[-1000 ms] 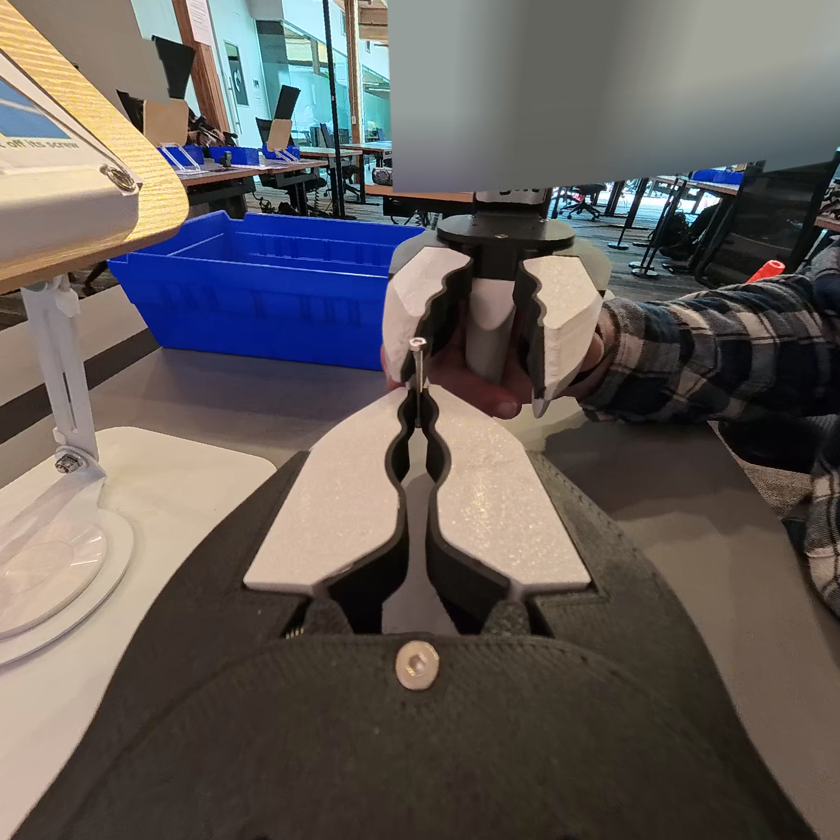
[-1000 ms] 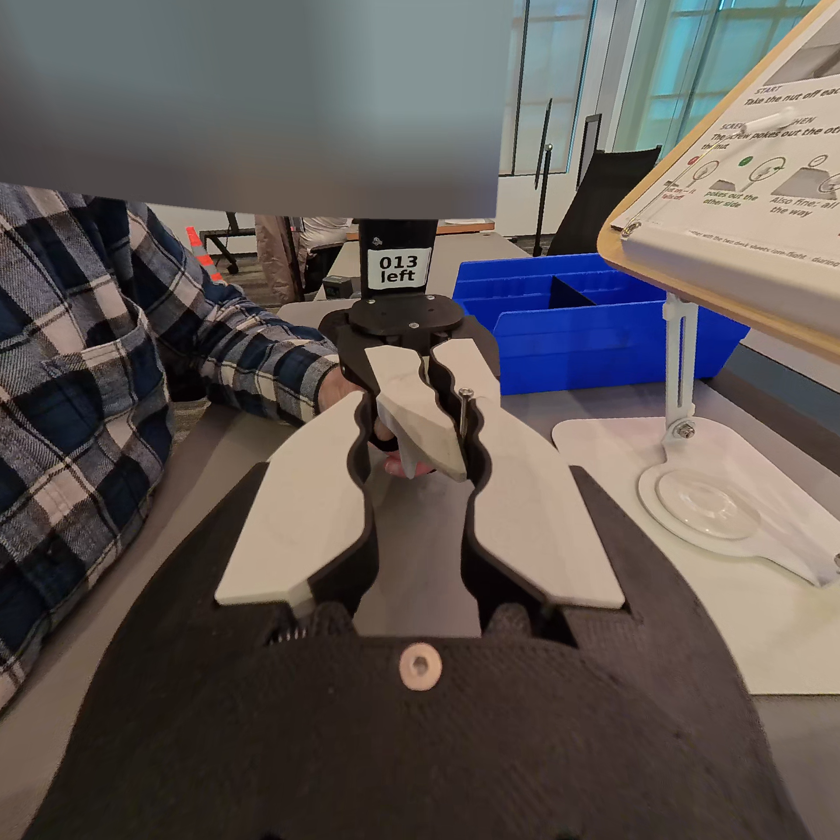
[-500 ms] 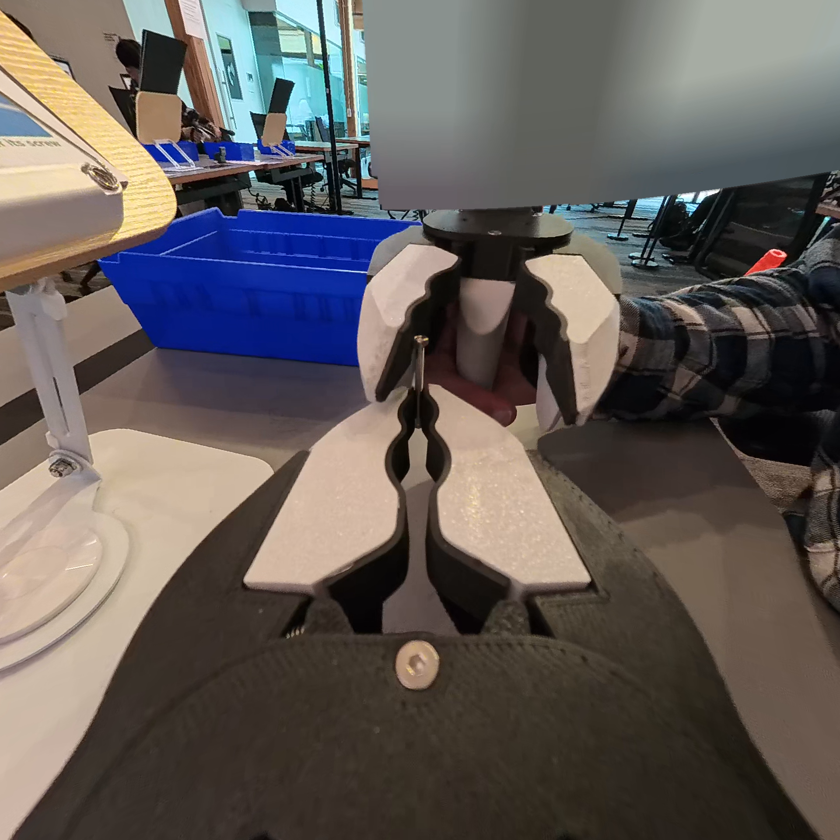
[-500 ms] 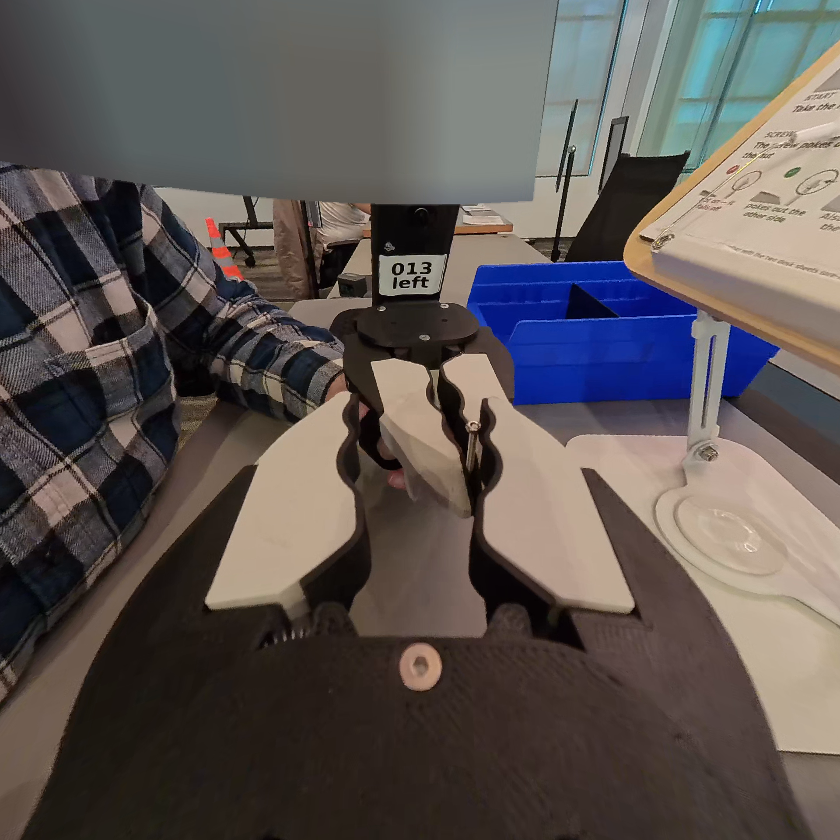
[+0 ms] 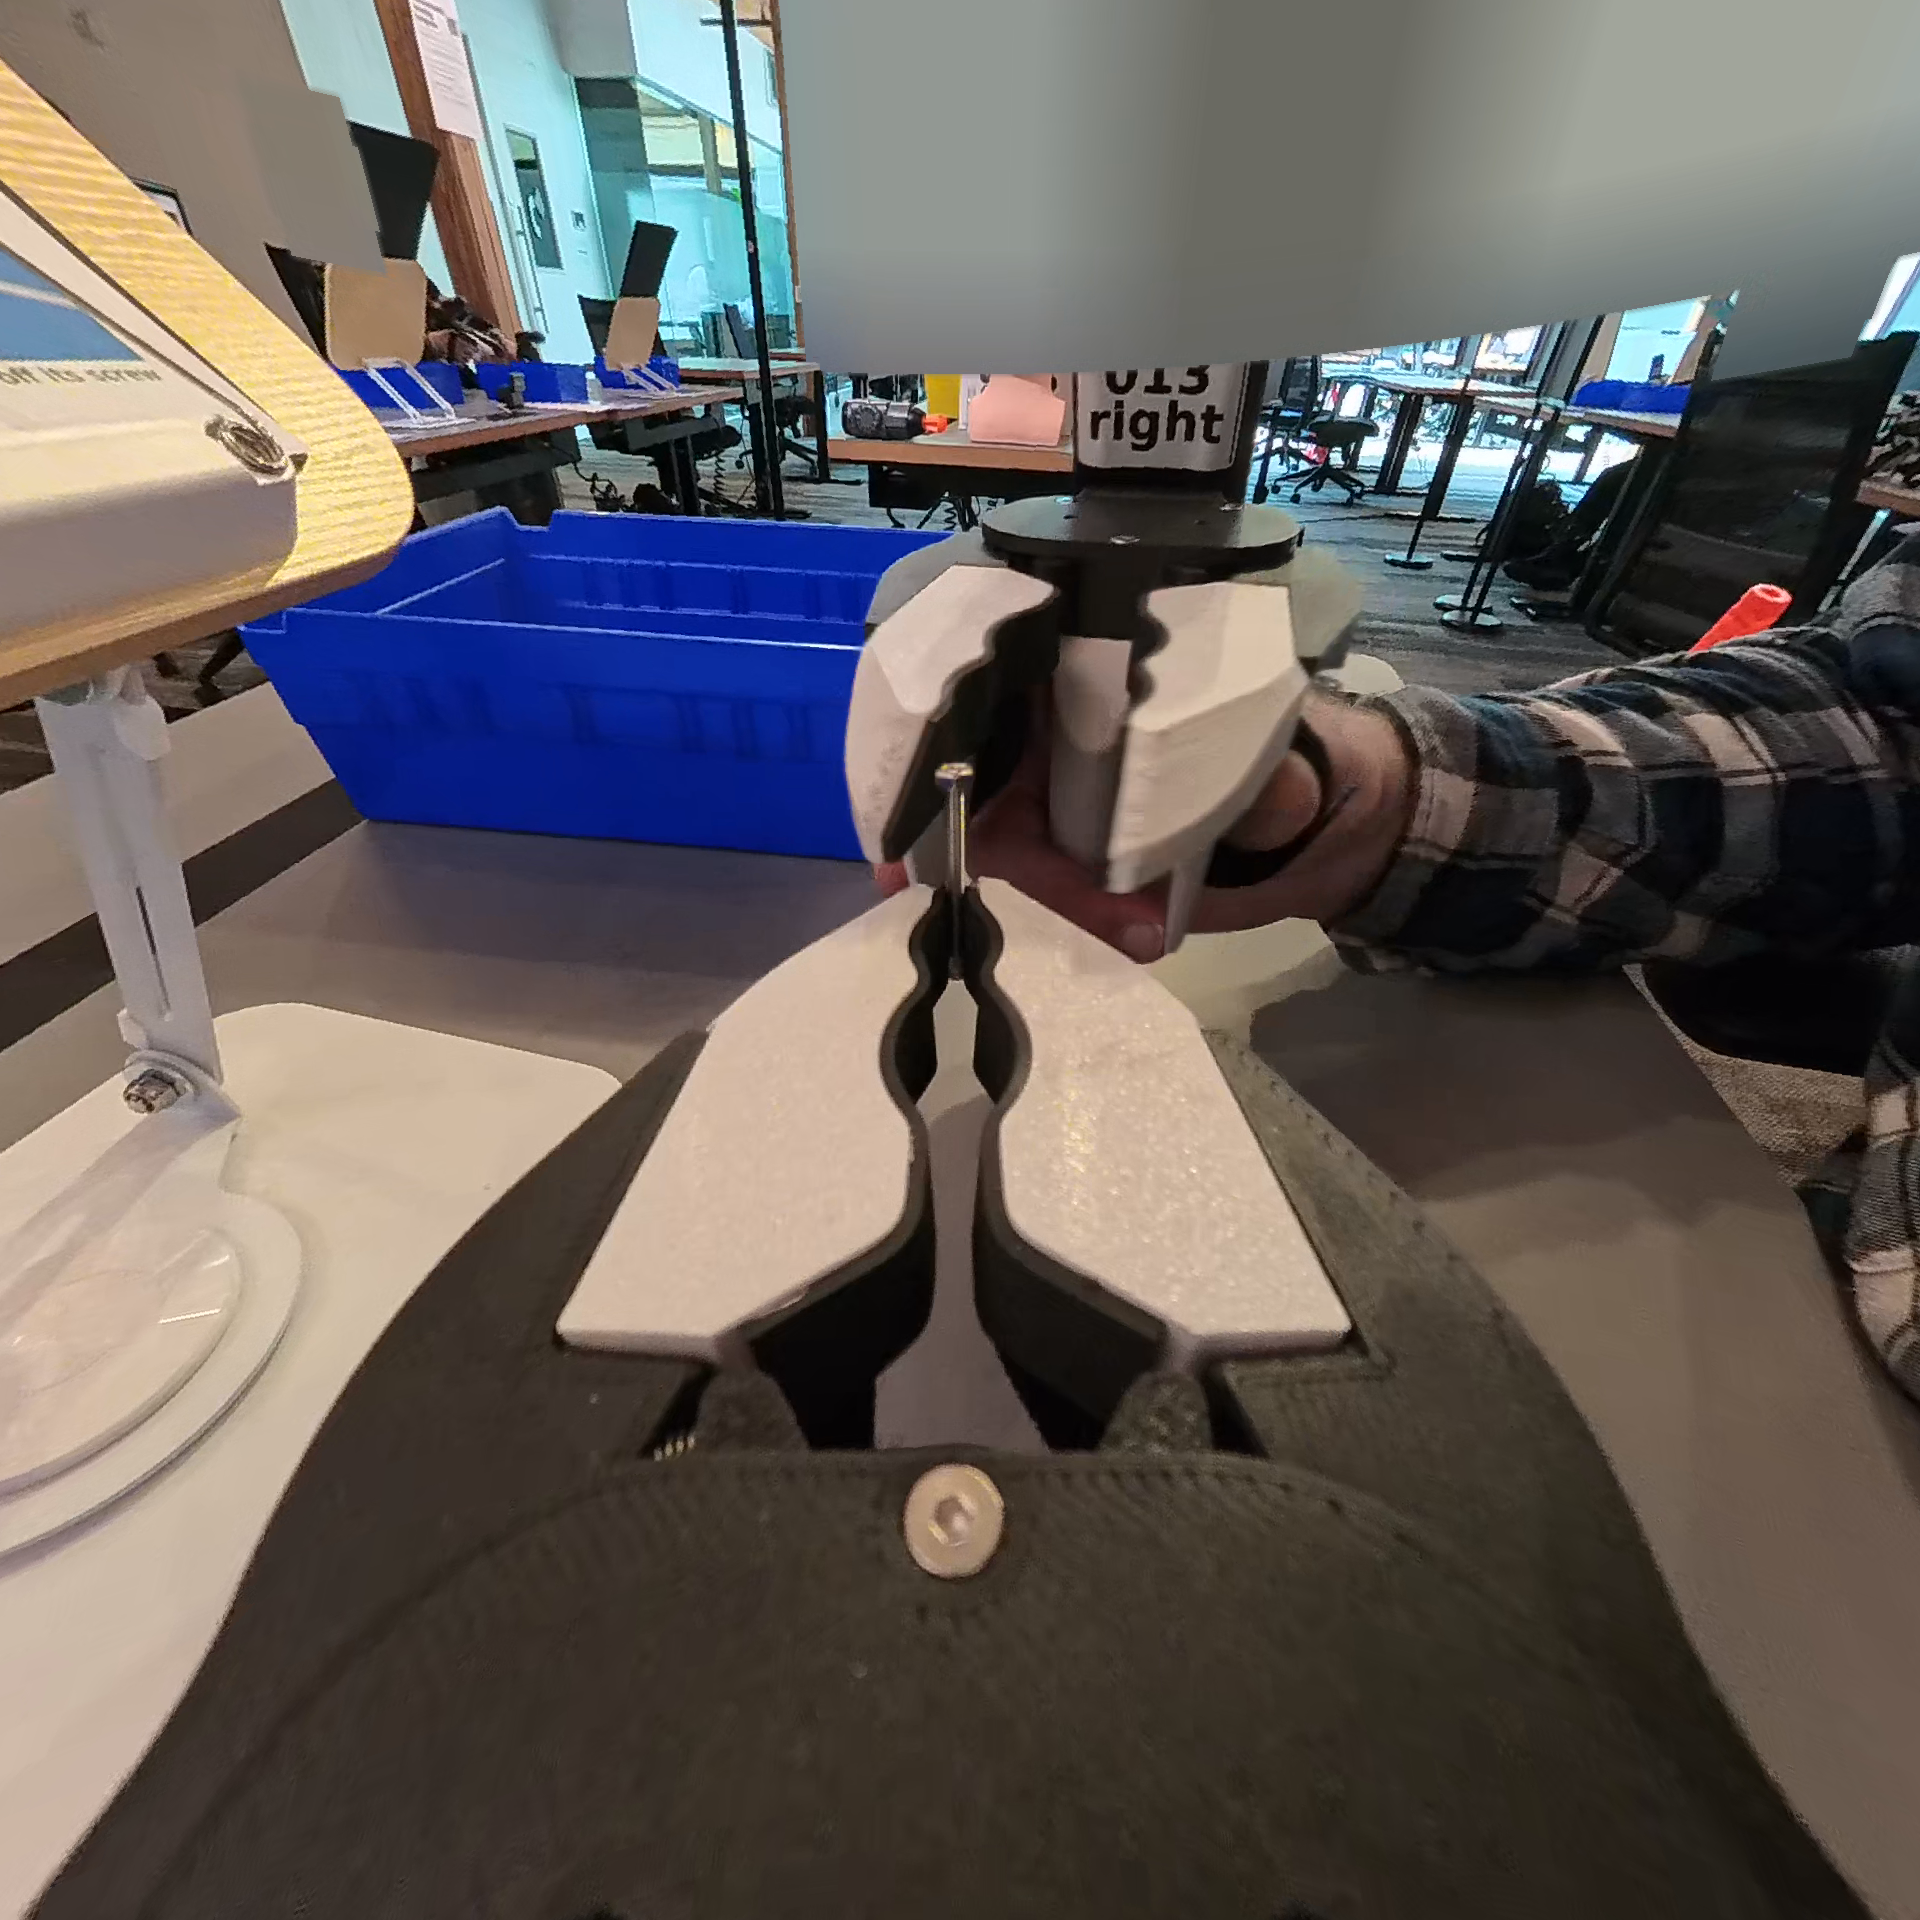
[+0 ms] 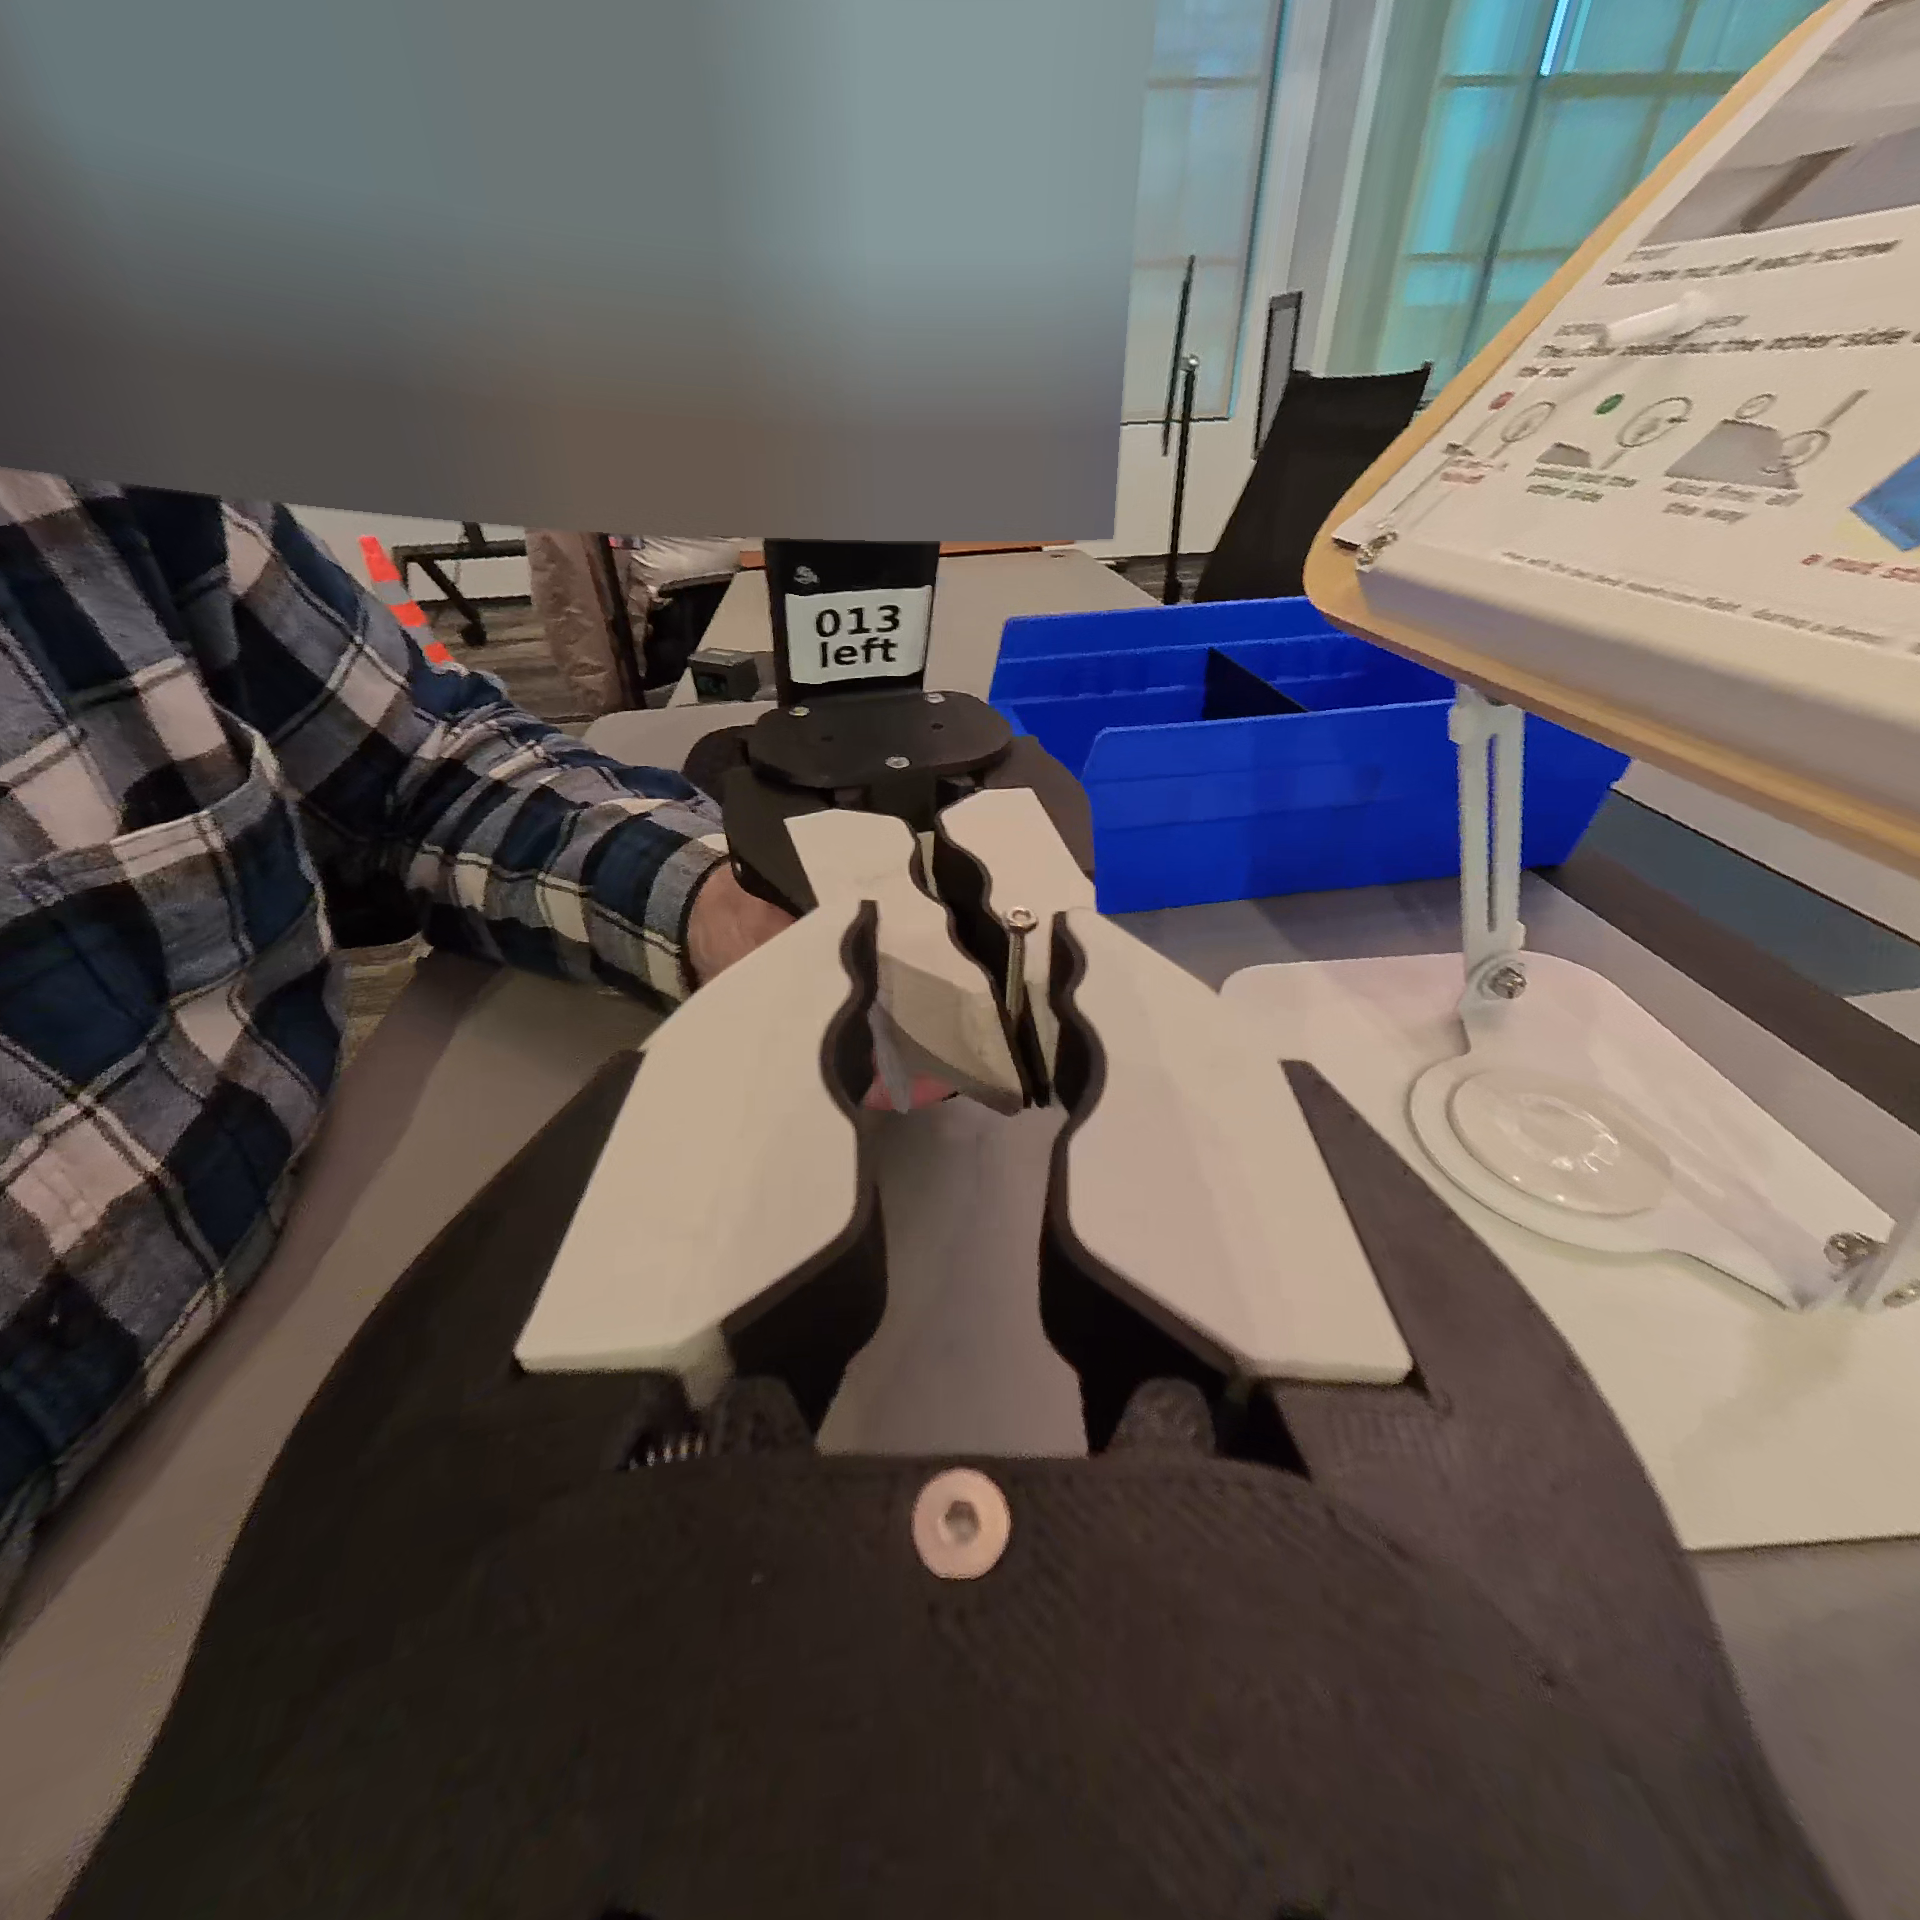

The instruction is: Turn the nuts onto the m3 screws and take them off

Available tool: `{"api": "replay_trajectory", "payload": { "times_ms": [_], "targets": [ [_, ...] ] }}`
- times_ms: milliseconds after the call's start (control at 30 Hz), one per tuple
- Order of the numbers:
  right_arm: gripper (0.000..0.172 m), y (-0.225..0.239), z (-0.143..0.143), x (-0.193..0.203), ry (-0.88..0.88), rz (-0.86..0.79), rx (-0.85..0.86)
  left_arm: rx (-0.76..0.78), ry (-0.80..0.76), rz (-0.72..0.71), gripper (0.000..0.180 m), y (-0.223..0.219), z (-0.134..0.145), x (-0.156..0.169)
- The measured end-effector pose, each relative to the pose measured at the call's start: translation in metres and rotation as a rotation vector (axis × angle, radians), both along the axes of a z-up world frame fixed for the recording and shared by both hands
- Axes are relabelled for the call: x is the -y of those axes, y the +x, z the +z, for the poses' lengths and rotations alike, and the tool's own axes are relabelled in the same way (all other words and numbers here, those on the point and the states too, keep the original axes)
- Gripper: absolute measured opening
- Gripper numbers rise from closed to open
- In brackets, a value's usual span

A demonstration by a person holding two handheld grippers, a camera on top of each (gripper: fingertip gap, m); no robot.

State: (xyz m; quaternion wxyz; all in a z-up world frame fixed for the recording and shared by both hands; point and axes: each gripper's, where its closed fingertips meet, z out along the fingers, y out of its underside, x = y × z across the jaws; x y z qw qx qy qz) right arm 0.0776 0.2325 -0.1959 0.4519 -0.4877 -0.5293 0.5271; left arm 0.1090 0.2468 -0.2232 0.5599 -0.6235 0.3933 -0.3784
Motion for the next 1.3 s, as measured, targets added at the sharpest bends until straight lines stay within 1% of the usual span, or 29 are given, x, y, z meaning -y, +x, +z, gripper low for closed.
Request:
{"api": "replay_trajectory", "payload": {
  "times_ms": [100, 233, 367, 433, 600, 800, 1067, 1200, 1300],
  "targets": [
    [0.016, 0.001, 0.0, -0.004, -0.005, -0.034, -0.004, 0.002, 0.006, 0.002, 0.001, 0.0, 0.001, 0.0],
    [0.007, 0.003, 0.002, -0.006, -0.011, -0.051, -0.018, 0.002, 0.012, -0.004, 0.001, 0.001, 0.002, 0.002],
    [0.006, 0.003, 0.003, -0.006, -0.021, -0.054, -0.019, 0.0, 0.014, -0.005, 0.001, 0.001, 0.001, 0.002],
    [0.01, 0.003, 0.003, -0.006, -0.033, -0.047, -0.025, 0.001, 0.011, -0.008, 0.001, 0.001, 0.001, 0.002],
    [0.006, 0.002, 0.003, -0.005, -0.025, -0.042, -0.03, -0.002, 0.011, -0.02, 0.001, 0.003, 0.0, 0.004],
    [0.005, 0.004, 0.003, -0.003, -0.01, -0.029, -0.035, -0.001, 0.002, -0.045, 0.001, 0.004, 0.0, 0.006],
    [0.005, 0.006, 0.002, 0.007, 0.014, 0.108, 0.017, 0.008, -0.05, -0.171, 0.001, 0.006, 0.0, 0.018],
    [0.005, 0.005, 0.001, 0.009, 0.022, 0.164, 0.047, -0.002, -0.059, -0.19, 0.002, 0.006, -0.001, 0.02],
    [0.005, 0.004, 0.0, 0.007, 0.019, 0.148, 0.047, -0.009, -0.05, -0.159, 0.002, 0.005, -0.002, 0.016]
  ]
}}
